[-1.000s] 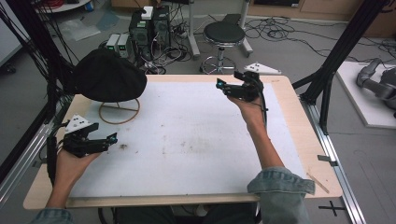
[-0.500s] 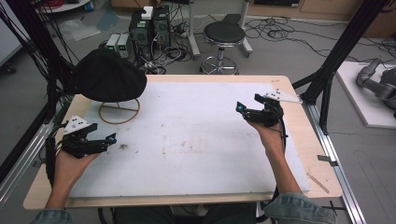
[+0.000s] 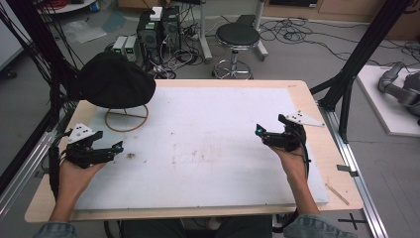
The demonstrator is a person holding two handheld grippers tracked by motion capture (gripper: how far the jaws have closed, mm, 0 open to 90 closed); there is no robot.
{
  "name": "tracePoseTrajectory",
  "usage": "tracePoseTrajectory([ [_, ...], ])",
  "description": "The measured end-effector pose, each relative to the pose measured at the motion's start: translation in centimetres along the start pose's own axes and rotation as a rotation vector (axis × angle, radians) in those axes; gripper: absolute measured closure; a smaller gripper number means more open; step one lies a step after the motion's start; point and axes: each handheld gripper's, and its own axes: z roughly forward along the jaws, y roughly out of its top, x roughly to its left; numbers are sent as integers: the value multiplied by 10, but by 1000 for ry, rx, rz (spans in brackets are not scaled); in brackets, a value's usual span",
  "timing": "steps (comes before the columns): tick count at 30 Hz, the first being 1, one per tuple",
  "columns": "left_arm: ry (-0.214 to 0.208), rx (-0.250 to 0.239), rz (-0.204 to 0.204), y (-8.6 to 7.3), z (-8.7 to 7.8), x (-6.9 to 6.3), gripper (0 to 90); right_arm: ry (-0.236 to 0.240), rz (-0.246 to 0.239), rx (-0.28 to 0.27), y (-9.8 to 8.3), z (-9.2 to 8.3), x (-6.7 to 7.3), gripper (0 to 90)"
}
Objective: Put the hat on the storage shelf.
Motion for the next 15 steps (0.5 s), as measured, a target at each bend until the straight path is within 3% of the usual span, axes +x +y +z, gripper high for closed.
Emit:
tracePoseTrajectory([
  [7, 5, -10, 5, 0, 0, 1, 188, -17, 60, 10, -22, -7, -9, 19],
  [13, 2, -11, 4, 0, 0, 1, 188, -15, 90, -13, -23, -13, -13, 19],
  [15, 0, -10, 8, 0, 2, 0, 188, -12, 80, -13, -23, -13, -13, 19],
])
